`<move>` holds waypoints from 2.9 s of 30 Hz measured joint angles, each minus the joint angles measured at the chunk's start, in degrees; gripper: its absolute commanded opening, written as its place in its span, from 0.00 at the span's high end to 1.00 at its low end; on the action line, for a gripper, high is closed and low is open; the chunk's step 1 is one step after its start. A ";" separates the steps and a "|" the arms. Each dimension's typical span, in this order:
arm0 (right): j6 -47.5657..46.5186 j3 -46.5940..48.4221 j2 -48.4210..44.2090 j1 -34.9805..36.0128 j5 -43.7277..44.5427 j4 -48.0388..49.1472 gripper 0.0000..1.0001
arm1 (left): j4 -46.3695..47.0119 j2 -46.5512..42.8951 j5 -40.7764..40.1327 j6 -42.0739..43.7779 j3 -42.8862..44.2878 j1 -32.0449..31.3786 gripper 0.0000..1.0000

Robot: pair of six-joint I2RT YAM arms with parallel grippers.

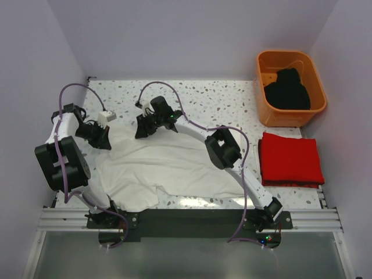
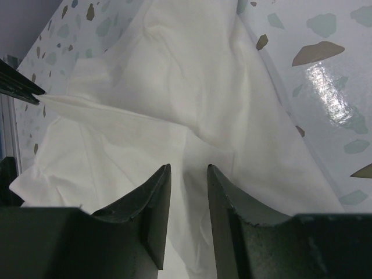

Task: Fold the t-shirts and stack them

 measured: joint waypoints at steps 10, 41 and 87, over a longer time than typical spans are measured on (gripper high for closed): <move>-3.39 0.00 0.02 0.63 2.73 -2.01 0.77 | 0.04 -0.35 0.17 0.00 0.00 0.00 1.00; -8.96 -7.43 -10.27 0.90 -1.81 -4.33 0.40 | -8.44 -12.26 0.22 18.03 -9.94 -3.02 1.00; -16.92 -5.51 -5.55 3.82 -1.46 -6.95 1.00 | 2.51 -11.15 -5.44 15.52 -10.43 -6.49 1.00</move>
